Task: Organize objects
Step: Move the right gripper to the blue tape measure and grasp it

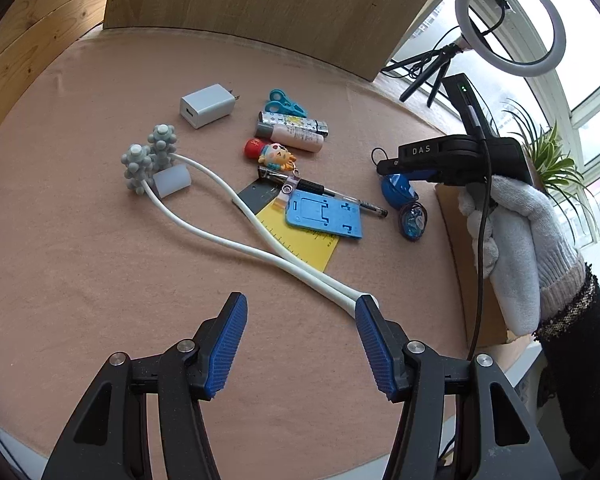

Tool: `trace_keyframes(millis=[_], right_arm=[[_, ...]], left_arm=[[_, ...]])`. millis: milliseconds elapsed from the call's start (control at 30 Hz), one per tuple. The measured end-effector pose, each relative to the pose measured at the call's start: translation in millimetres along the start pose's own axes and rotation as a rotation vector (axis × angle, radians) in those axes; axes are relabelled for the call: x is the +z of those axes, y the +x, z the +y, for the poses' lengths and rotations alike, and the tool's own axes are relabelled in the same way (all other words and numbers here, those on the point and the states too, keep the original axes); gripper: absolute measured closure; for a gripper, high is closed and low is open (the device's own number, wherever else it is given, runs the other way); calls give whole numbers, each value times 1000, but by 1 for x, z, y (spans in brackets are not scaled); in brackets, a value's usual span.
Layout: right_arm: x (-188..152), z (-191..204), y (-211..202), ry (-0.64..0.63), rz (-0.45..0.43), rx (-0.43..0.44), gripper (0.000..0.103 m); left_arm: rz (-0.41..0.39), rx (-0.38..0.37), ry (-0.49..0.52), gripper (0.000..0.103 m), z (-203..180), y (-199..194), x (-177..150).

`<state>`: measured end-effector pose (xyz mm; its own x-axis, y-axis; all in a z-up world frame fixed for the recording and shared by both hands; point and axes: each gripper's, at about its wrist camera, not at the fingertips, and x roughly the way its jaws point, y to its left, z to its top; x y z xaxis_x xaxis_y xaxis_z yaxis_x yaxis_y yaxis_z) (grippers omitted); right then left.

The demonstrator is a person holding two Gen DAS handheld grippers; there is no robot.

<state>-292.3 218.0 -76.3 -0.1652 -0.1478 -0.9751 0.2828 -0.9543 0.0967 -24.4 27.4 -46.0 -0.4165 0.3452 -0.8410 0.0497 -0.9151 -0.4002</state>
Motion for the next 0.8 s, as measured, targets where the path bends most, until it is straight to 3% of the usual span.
trace_keyframes(millis=[367, 500, 800], right_arm=[[-84, 0, -15, 65, -8, 196, 75], [-114, 4, -20, 42, -13, 231, 75], [-152, -13, -25, 134, 15, 355, 77]], left_arm=[[30, -37, 55, 43, -17, 11, 1], [43, -36, 64, 43, -19, 18, 3], [77, -49, 110, 43, -33, 34, 1]])
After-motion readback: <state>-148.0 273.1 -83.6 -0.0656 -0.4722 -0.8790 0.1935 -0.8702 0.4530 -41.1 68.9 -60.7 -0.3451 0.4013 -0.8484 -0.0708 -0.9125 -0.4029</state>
